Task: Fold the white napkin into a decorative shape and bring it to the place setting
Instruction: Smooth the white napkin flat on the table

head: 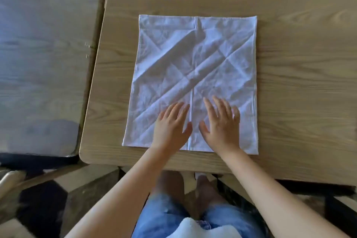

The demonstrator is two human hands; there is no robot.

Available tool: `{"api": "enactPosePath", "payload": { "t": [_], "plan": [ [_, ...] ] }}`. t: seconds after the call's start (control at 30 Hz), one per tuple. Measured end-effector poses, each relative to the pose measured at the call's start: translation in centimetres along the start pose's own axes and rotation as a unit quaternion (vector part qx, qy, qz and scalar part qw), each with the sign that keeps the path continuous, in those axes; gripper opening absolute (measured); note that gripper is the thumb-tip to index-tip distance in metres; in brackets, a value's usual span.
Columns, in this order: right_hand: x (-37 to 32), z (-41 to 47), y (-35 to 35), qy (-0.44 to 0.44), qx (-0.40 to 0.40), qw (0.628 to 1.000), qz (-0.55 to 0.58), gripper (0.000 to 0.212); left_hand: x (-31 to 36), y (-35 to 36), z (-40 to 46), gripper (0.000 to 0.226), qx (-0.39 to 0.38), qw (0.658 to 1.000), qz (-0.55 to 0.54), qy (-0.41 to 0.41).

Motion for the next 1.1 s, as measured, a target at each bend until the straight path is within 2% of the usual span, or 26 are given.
{"api": "enactPosePath", "payload": {
  "t": [0.17,0.27,0.43,0.57,0.6,0.7,0.77,0.93,1.1],
  "plan": [
    [-1.0,-1.9,4.4,-0.029,-0.044,0.997,-0.057,0.064,0.0,3.1,-2.3,0.054,-0.03,0.999,0.035,0.022],
    [1.9,-0.7,4.2,-0.021,-0.054,0.996,-0.063,0.064,-2.7,3.2,-2.3,0.061,-0.066,0.996,0.057,0.008],
    [8.4,1.5,1.7,0.075,-0.016,0.996,-0.051,0.064,-8.8,1.2,-3.3,0.071,-0.063,0.988,0.063,-0.122],
    [7.6,2.6,0.5,0.136,0.026,0.989,-0.044,0.064,-10.4,0.0,-2.4,0.07,-0.021,0.972,0.059,-0.227],
    [6.0,3.4,0.2,0.124,0.04,0.991,-0.037,0.063,-9.7,-0.2,-0.9,0.068,-0.005,0.975,0.056,-0.213],
    [0.0,6.4,0.8,0.032,0.069,0.997,-0.016,0.058,-5.7,0.8,5.0,0.058,0.012,0.997,0.057,-0.059],
    [-2.1,8.9,1.9,0.014,0.066,0.998,-0.01,0.056,-4.4,1.8,8.0,0.052,0.006,0.999,0.052,-0.002],
    [-1.6,12.3,2.8,-0.017,0.039,0.998,-0.04,0.057,-7.1,2.4,10.5,0.054,-0.048,0.996,0.064,0.025],
    [4.7,14.9,0.9,0.011,0.048,0.998,-0.047,0.063,-13.6,0.1,10.2,0.063,-0.035,0.996,0.073,-0.047]
  ]
}}
Point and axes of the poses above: each hand's wrist, its own z-axis towards the middle knuckle, its own y-axis out of the palm, x = y × z, the point moved 9 cm from there along z, towards the middle knuckle, and after that the axes turned 14 degrees about y, right-handed, at the moved point
